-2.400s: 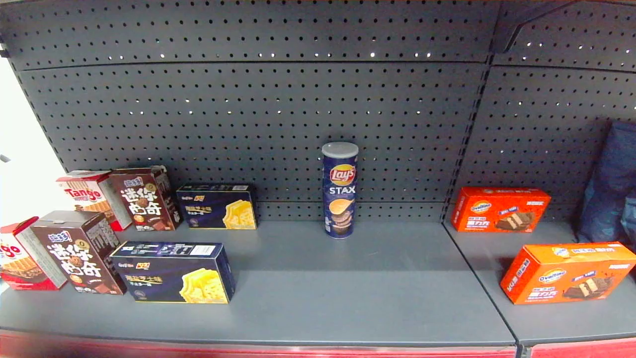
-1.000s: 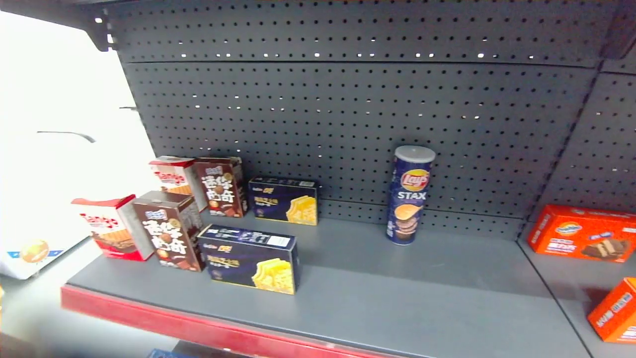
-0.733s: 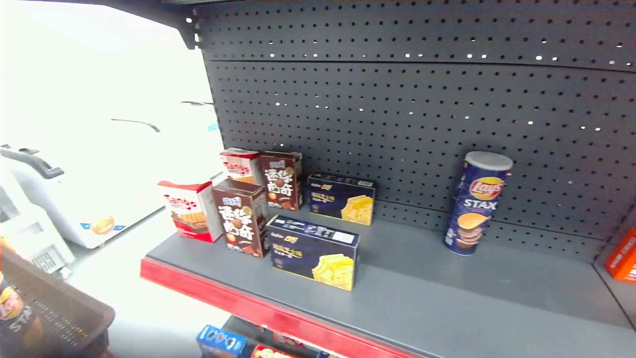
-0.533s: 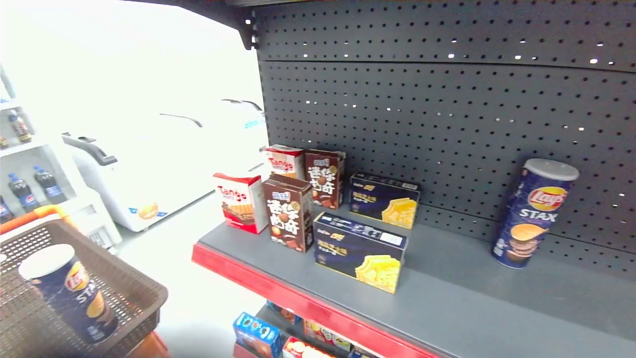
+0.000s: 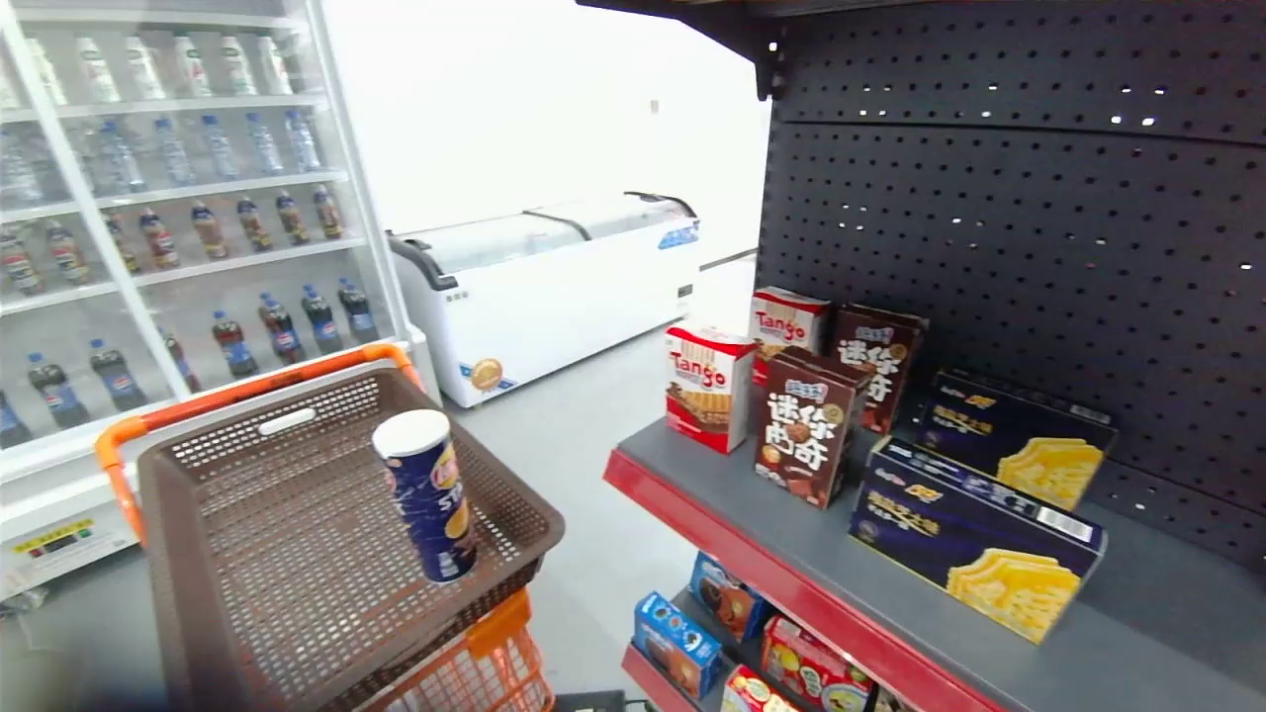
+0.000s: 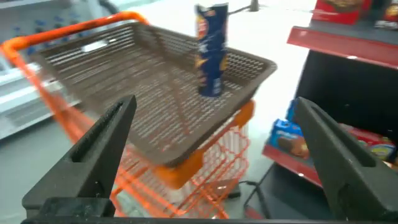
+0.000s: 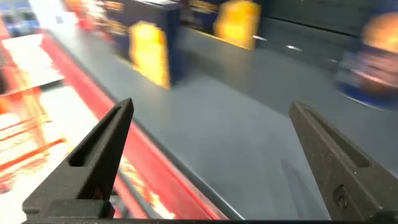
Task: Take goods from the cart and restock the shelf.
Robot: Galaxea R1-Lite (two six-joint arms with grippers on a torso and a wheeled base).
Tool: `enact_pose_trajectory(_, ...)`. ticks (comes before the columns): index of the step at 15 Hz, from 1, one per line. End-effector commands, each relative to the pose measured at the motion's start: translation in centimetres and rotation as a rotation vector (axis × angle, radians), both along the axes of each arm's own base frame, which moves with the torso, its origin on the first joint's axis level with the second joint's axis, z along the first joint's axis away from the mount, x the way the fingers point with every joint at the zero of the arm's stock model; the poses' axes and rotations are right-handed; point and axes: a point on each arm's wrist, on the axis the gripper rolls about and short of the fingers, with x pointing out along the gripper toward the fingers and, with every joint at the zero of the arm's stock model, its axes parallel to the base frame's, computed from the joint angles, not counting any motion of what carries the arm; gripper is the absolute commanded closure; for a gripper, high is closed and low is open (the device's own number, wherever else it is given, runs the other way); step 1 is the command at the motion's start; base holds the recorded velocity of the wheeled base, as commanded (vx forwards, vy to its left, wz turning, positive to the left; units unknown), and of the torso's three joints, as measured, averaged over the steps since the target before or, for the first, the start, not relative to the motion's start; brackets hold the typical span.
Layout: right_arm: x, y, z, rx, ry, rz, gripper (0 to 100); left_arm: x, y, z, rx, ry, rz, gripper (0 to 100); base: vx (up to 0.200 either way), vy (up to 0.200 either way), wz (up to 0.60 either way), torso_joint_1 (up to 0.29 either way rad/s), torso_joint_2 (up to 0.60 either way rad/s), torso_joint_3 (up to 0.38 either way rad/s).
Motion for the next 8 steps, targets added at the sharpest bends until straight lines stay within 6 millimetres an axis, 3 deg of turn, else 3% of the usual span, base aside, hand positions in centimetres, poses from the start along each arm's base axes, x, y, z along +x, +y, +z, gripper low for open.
enact_pose_trajectory(1,0.0,0.0,0.0,0.0,0.001,0.001,0,0.01,0.0,-0.03,0.0,0.0,0.001,0,0.0,0.0,0.0,0.0,0.0,0.0)
enact_pose_trajectory(8,0.0,0.0,0.0,0.001,0.001,0.001,0,-0.16,0.09,0.53,0.004,-0.019,0.044,0,0.0,0.0,0.0,0.0,0.0,0.0)
